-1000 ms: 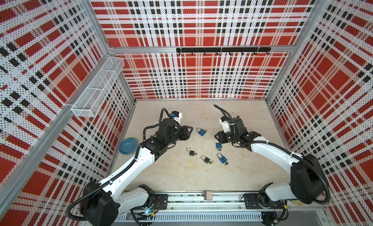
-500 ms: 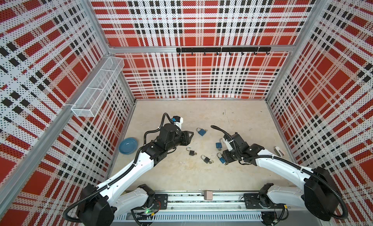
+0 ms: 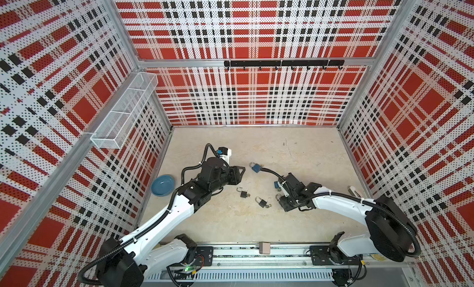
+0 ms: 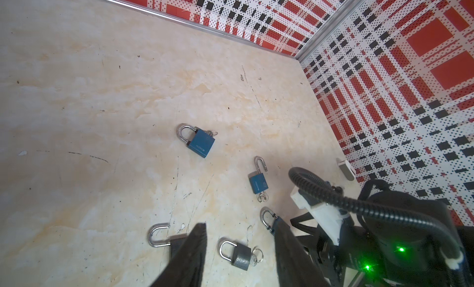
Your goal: Lock with the key
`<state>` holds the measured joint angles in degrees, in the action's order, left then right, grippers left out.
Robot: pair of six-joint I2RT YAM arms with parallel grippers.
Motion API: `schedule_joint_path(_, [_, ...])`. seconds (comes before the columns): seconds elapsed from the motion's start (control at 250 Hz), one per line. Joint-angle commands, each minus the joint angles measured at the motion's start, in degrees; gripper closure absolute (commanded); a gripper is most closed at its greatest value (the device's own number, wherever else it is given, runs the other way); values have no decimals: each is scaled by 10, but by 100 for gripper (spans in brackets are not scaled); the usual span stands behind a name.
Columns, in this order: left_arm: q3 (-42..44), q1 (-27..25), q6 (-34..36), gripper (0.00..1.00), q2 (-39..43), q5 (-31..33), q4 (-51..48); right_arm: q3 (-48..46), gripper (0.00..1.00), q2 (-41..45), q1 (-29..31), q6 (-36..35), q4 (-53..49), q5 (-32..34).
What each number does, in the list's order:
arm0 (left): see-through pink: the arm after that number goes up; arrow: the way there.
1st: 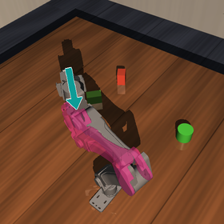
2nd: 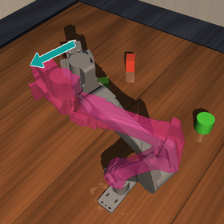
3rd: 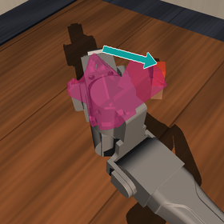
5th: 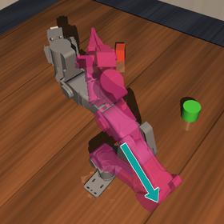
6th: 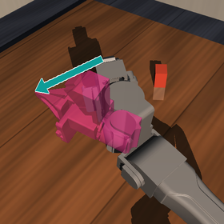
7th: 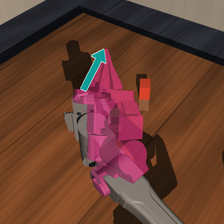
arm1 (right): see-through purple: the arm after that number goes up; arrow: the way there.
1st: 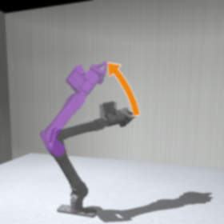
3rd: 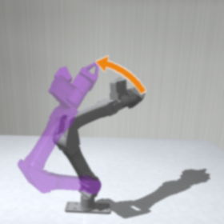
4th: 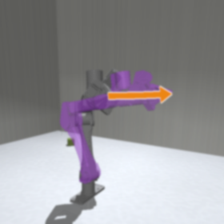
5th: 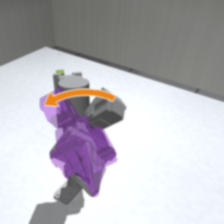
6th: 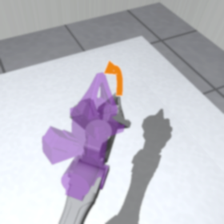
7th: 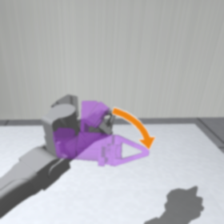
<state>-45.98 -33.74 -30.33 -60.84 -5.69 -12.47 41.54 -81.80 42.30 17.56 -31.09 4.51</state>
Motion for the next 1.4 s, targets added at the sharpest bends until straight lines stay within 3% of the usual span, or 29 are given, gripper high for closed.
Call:
schedule_joint_path(0.0, [0,6,3,53,7,7,-1,17,52,-14,8,1,3,19])
schedule_joint_path(0.6, [8,14,2,53,17,-13,7,47,57,-89,45,15,1,58])
schedule_joint_path(0.84, [8,20,3,53,22,-16,7,53,65,-102,48,19,2,57])
schedule_joint_path(1.104, [11,20,2,52,27,-16,5,57,56,-106,52,23,9,56])
schedule_joint_path(1.396, [12,23,2,52,27,-17,6,66,54,-117,52,23,13,52])
